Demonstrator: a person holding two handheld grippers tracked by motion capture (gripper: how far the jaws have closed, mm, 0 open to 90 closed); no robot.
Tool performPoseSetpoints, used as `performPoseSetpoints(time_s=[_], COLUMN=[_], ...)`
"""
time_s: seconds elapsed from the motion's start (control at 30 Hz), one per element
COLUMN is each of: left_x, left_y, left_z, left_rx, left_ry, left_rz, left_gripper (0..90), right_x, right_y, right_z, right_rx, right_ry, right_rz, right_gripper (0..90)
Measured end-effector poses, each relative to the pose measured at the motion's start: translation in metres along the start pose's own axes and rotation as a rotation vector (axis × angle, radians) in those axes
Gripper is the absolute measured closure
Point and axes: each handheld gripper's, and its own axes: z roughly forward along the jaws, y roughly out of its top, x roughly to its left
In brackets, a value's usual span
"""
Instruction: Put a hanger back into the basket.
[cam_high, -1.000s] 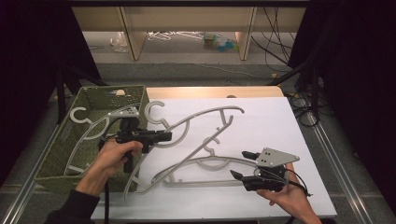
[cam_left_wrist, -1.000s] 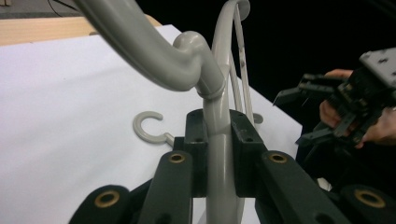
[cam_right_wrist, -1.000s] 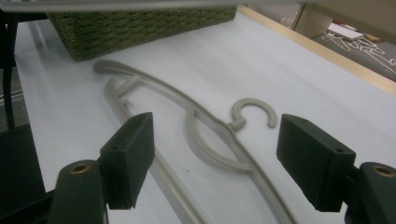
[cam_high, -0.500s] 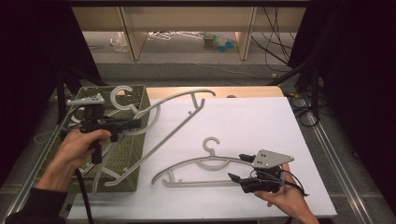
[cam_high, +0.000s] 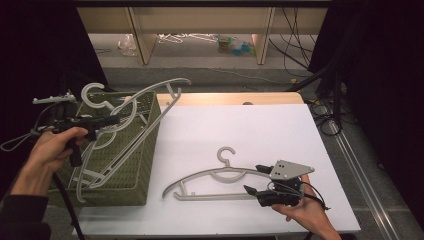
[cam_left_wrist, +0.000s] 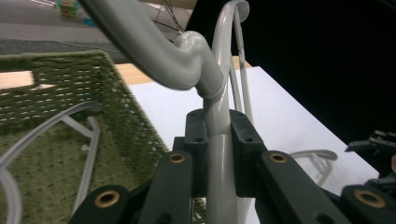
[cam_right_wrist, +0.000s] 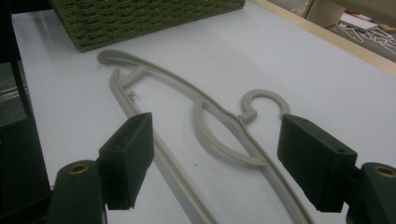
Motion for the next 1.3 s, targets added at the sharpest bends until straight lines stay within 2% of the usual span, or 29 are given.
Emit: performPoseSetpoints(time_s=[0.33,0.4,0.53,0.67,0.8,0.87,1.13,1.3], left_x=[0.031,0.039,0.051,0.064,0.073,0.076,0.087,0.095], left_y=[0.006,0.008,0.010,0.011,0.011,0.011,0.007,-0.001], left_z=[-0.011,-0.014,-0.018,-0.022,-0.026,-0.027,-0.019,-0.017], left_rx=[-0.013,-0.001,0.004,-0.021,-0.031,-0.012,0.029,0.057], left_ry=[0.085,0.109,0.148,0.162,0.202,0.219,0.247,0.238], left_rz=[-0.033,-0.033,-0.016,-0.024,0.005,0.023,0.059,0.055], left_gripper=[79.3,79.4,79.3,79.4,79.3,79.3,79.3,79.4], right_x=[0.000,0.000,0.000,-0.001,-0.001,-0.001,-0.001,-0.001], right_y=[-0.001,0.000,0.000,0.000,-0.001,-0.001,0.000,0.000], right_z=[0.000,0.001,0.002,0.002,0.002,0.004,0.003,0.002], right_rx=[0.003,0.002,0.002,0.000,0.001,-0.009,0.004,0.002], right_ry=[0.003,0.002,0.011,0.011,0.006,0.002,0.008,0.008], right_rz=[0.006,0.005,0.008,0.017,0.017,0.013,0.015,0.013], right_gripper=[28.0,28.0,28.0,28.0,28.0,28.0,28.1,28.1])
